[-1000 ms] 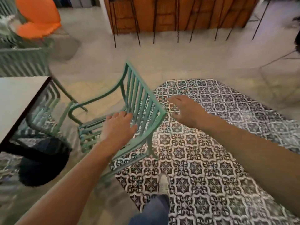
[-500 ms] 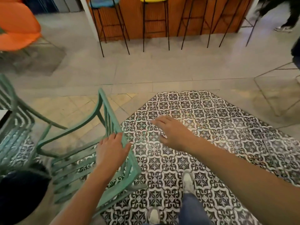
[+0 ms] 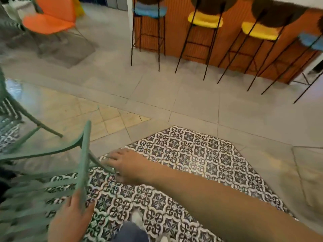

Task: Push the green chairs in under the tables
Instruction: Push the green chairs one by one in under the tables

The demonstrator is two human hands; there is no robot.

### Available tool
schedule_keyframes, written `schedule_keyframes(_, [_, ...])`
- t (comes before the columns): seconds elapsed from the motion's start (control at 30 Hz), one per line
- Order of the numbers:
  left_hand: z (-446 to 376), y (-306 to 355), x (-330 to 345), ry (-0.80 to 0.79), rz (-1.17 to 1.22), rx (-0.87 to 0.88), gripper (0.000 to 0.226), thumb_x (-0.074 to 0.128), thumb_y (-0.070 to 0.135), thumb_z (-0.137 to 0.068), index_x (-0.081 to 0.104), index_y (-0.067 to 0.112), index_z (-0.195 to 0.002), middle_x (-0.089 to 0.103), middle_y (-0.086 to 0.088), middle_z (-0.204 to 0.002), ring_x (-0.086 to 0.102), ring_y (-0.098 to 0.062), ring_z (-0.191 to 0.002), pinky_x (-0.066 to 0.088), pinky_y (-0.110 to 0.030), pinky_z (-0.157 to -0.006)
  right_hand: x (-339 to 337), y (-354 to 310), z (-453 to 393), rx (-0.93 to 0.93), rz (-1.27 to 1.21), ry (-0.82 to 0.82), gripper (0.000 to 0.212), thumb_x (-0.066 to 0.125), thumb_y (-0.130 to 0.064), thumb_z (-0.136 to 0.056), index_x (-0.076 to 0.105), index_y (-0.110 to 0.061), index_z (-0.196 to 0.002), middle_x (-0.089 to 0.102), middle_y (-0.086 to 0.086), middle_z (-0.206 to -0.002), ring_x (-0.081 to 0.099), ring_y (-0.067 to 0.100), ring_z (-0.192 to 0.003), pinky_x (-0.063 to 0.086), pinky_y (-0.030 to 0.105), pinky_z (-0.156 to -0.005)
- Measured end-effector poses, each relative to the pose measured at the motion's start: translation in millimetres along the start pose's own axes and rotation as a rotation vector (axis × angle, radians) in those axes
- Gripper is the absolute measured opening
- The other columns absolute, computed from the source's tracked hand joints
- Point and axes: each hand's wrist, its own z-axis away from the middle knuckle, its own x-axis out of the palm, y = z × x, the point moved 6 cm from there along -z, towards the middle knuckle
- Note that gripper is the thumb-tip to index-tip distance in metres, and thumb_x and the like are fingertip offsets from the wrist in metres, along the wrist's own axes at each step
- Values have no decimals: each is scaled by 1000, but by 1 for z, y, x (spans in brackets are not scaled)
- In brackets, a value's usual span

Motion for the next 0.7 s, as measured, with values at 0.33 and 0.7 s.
schedule_keyframes(0.33, [-61, 20, -2, 102, 165, -159, 61, 51, 51, -89, 38, 19, -139, 57, -3, -116, 58, -21, -93, 49, -33, -73, 21, 27, -146, -345, 78, -101, 57, 58, -18, -85, 44, -22, -141, 48, 4, -143, 40, 21, -135, 24, 40, -117])
schedule_keyframes(0.7, [-66, 20, -8, 131, 183, -490, 63, 48, 57, -89, 38, 26, -143, 51, 5, -137, 51, -15, -121, 46, -33, -100, 62, 6, -223, -816, 106, -350, 62, 60, -41, -87, 40, -22, -143, 43, 4, -147, 30, 25, -139, 16, 44, -119])
